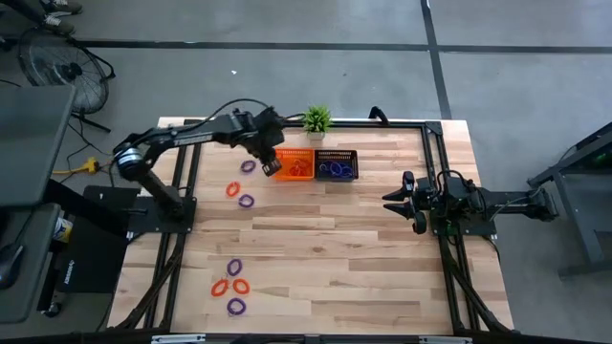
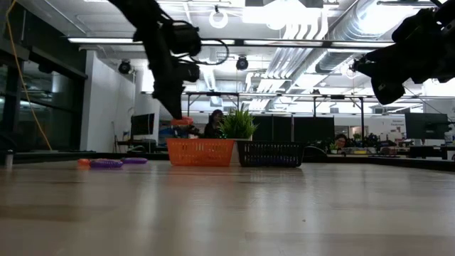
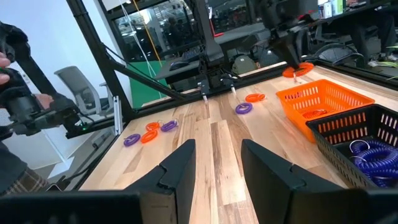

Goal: Sort spring keychains into baskets
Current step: Put the orange spring keychain into the orange basket

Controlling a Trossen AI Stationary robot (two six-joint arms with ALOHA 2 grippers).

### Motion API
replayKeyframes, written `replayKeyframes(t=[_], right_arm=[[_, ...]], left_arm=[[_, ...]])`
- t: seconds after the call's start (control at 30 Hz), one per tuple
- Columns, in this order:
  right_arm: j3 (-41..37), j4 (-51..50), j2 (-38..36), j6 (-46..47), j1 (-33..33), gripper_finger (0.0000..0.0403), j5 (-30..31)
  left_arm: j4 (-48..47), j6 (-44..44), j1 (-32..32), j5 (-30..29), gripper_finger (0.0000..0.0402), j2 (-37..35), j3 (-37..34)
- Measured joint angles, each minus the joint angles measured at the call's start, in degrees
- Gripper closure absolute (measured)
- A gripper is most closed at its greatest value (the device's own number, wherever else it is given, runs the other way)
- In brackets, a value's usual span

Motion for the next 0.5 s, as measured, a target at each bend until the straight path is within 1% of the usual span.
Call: replayKeyframes(t=[0.13,0.27,0.4,0.5], right_arm=[[0.0,0.0,0.0,0.0,0.0,0.0279,0.0],[0.0,0.0,0.0,0.0,0.0,0.0279,0.0],[0.0,0.0,0.0,0.0,0.0,0.0279,0.0],[0.0,0.0,0.0,0.0,0.0,0.0279,0.0]], left_arm=[[-3.8,4.9,0.0,-1.8,0.0391,5.8,6.5],[-7.4,8.0,0.0,-2.4,0.0391,10.0,11.0],[-9.1,8.8,-0.4,-2.6,0.0391,12.7,13.4],[-9.3,9.0,-0.5,-2.9,0.0390,12.8,13.7]])
